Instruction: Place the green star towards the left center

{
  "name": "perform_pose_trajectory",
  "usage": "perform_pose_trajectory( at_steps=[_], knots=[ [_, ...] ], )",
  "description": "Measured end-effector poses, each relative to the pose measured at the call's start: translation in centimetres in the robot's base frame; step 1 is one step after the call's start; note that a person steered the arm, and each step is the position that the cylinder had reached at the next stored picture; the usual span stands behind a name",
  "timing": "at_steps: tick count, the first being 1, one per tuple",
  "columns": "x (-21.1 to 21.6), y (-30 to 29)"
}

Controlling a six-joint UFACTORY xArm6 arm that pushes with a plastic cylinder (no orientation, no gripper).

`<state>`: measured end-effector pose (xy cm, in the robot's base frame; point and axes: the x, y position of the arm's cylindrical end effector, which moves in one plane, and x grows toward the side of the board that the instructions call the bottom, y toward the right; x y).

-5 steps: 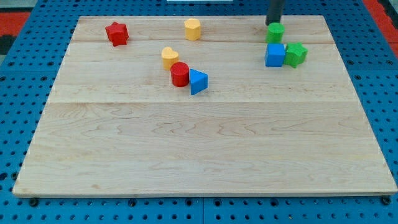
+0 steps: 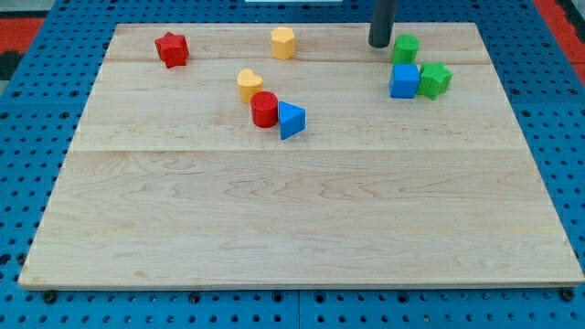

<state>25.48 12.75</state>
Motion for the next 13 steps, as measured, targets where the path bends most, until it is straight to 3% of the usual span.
perform_pose_trajectory(
  at_steps=[1, 2, 3, 4, 6, 7, 8, 9, 10, 11, 12, 13],
  knots=[
    [4.1, -0.7],
    [4.8, -4.3],
    [2.8, -0.5],
    [4.8, 5.1],
    [5.7, 10.1],
    [9.0, 9.0],
    [8.0, 9.2],
    [7.7, 13.9],
    [13.2, 14.1],
    [14.6, 8.8],
    [14.5, -0.2],
    [13.5, 7.6]
  ],
)
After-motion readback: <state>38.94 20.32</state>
